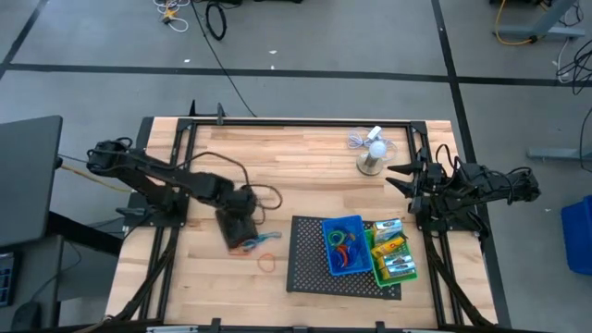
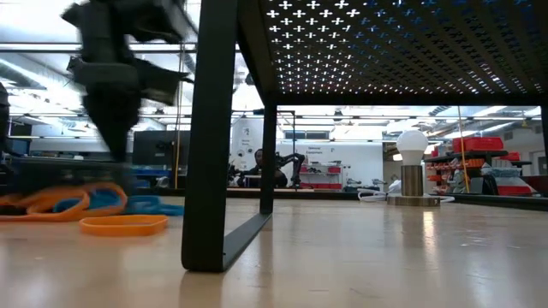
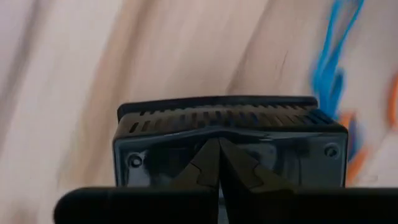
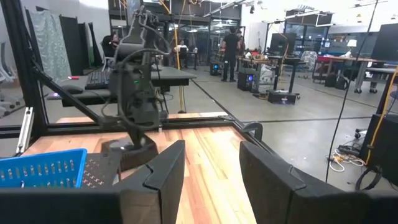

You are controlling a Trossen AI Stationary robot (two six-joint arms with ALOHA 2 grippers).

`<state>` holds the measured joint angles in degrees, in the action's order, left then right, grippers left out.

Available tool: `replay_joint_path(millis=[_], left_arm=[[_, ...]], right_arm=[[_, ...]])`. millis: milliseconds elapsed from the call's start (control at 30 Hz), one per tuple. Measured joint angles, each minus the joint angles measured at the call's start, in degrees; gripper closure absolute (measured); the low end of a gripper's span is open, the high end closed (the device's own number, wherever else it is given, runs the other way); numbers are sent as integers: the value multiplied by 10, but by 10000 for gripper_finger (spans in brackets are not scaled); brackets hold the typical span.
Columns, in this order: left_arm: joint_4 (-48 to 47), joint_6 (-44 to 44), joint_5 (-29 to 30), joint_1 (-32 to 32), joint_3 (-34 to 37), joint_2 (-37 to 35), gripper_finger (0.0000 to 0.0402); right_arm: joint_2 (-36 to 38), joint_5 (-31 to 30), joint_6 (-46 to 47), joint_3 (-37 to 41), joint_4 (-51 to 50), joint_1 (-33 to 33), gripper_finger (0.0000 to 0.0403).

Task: Pick & Place Office Desk Supplies
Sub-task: Put the black bin on the table upright

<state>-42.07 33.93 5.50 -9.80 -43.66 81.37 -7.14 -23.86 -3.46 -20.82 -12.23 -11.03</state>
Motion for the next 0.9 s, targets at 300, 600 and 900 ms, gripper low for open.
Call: replay_joint_path(millis=[300, 600, 900], left_arm=[[-151, 132, 54, -103, -54, -86, 396], [-120, 30, 72, -53, -102, -73, 399], [-91, -3, -53, -18, -62, 5, 400]], right_arm=[[0, 0, -19, 0, 17, 0, 243], [0, 0, -29, -1, 31, 0, 243], [0, 3, -31, -1, 30, 0, 243]])
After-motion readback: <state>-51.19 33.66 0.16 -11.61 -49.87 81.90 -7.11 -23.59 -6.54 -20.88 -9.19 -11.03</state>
